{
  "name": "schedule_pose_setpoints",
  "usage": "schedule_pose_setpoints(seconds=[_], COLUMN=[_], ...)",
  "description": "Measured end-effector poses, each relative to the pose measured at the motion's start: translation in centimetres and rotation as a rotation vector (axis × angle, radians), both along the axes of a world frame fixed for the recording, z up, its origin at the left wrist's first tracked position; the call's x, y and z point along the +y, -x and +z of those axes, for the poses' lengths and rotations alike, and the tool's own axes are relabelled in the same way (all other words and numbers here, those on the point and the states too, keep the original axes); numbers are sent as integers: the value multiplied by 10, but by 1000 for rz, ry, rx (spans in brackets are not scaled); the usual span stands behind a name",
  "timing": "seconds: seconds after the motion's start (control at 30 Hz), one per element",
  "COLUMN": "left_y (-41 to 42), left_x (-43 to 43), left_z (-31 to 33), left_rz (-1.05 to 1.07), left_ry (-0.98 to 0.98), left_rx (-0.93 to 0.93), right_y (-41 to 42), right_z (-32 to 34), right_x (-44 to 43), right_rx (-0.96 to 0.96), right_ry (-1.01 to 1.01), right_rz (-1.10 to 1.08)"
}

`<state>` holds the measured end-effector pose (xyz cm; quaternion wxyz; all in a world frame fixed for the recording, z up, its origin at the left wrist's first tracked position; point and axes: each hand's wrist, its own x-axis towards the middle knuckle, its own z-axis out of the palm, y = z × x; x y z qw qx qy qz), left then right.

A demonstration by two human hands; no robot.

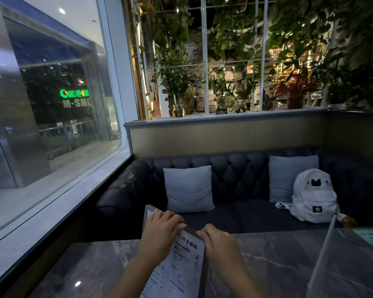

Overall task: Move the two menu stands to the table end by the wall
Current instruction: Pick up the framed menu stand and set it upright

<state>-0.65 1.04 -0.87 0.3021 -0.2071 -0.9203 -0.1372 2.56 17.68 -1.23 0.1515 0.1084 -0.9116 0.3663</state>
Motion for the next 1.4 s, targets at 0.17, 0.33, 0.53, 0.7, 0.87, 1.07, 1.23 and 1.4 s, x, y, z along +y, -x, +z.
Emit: schedule_pose_setpoints(seconds=[0.17, 0.33, 0.53, 0.7, 0.87, 1.07, 1.23, 1.4], left_y=[-8, -26, -50, -56, -70, -95, -103, -111], left_x=[0, 1, -9, -36, -80, -91, -93, -94], left_z=[4, 3, 4, -11, -27, -77, -105, -127], left_rz=[131, 356, 495, 471, 656, 424, 399, 456], left_ry=[63, 21, 56, -256, -703, -971, -1197, -1357], left_rx=[29, -80, -21, 56, -44, -380, -476, -533], right_y=[4, 16, 30, 29, 17, -4, -14, -10], right_z=[-1, 0, -1, -6, -29, -74, -101, -108], right_x=[0, -1, -15, -12, -4, 3, 5, 3], right_rx=[20, -15, -59, -92, -262, -480, -543, -529], right_ry=[83, 136, 157, 321, 515, 445, 386, 393], right_rz=[-14, 34, 114, 156, 154, 286, 236, 220])
